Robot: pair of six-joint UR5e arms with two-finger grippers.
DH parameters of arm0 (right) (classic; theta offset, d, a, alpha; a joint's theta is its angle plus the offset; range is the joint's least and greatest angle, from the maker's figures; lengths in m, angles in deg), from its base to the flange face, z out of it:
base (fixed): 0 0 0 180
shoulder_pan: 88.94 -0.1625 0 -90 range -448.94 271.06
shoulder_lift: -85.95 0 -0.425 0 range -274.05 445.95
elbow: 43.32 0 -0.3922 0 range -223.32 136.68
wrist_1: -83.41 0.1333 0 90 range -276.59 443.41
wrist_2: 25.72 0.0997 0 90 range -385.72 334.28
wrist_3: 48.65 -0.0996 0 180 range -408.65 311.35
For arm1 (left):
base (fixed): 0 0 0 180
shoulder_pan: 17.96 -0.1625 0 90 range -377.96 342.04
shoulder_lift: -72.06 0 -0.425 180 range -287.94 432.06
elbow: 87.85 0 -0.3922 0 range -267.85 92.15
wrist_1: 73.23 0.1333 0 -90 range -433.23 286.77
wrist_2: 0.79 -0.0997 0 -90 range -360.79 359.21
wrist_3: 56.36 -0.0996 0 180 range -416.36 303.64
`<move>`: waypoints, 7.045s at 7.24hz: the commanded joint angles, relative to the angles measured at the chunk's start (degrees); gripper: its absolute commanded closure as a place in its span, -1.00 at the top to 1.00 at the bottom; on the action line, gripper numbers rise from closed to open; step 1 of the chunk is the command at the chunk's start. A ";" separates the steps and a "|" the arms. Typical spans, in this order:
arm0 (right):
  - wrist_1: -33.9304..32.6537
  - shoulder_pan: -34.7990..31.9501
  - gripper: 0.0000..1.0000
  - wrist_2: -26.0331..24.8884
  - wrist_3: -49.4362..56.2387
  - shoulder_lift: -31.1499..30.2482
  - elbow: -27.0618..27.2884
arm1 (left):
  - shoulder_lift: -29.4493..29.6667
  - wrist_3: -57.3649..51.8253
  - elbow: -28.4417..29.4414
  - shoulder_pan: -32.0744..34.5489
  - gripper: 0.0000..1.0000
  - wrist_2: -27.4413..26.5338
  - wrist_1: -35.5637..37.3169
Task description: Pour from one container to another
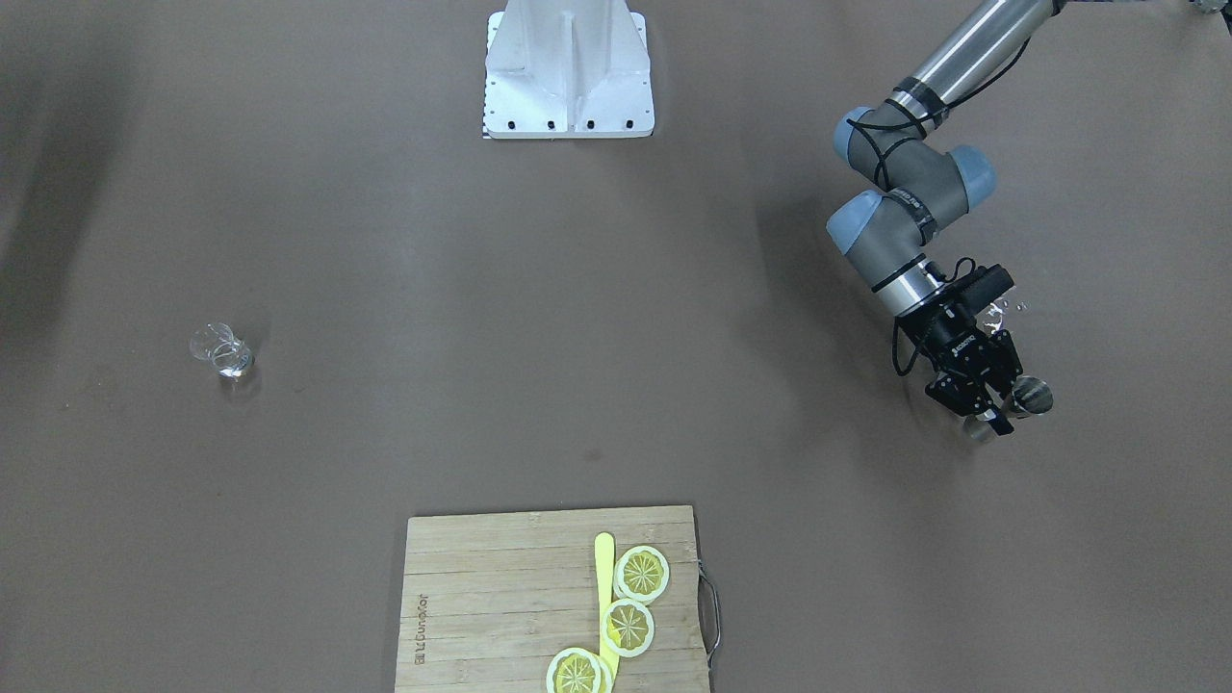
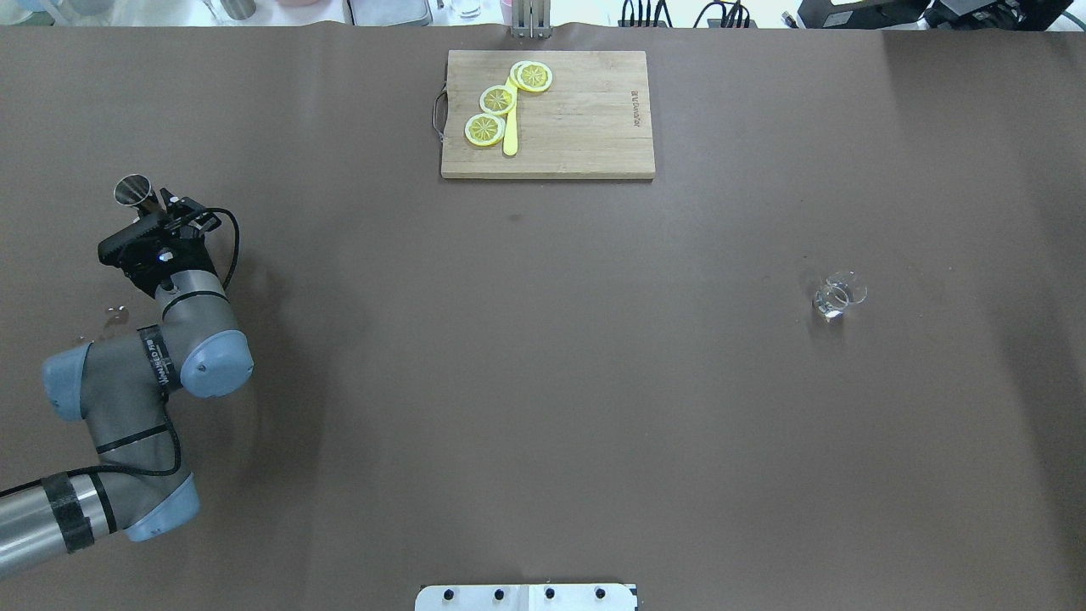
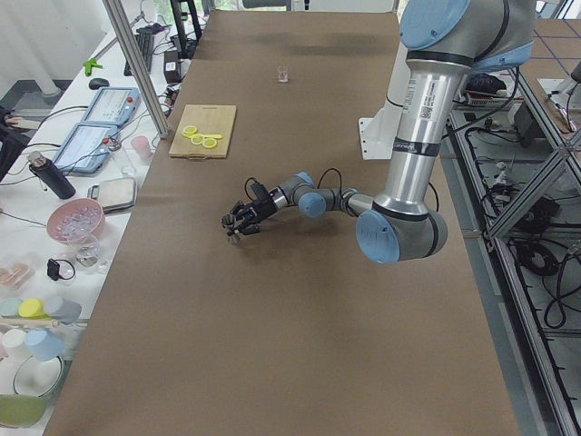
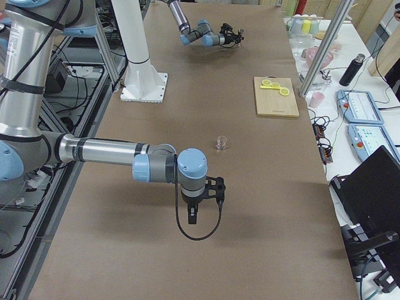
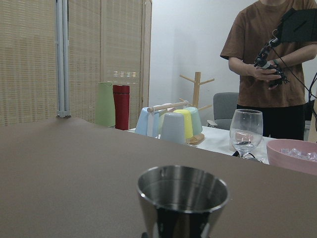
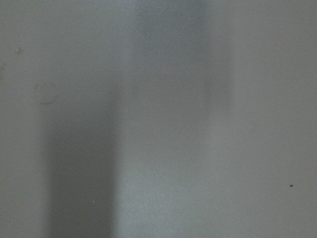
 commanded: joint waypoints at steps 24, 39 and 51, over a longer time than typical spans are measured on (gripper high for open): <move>0.52 0.06 1.00 -0.43 -0.16 1.26 -2.09 | -8.62 -72.06 -34.27 4.08 0.94 36.78 -1.59; 0.43 0.06 1.00 -0.52 -0.25 1.17 -2.62 | -20.55 -115.00 -21.97 57.97 0.96 99.74 5.78; 0.69 0.32 1.00 -2.72 -0.42 1.35 -2.18 | -27.16 -115.08 -20.05 62.89 0.96 107.25 12.99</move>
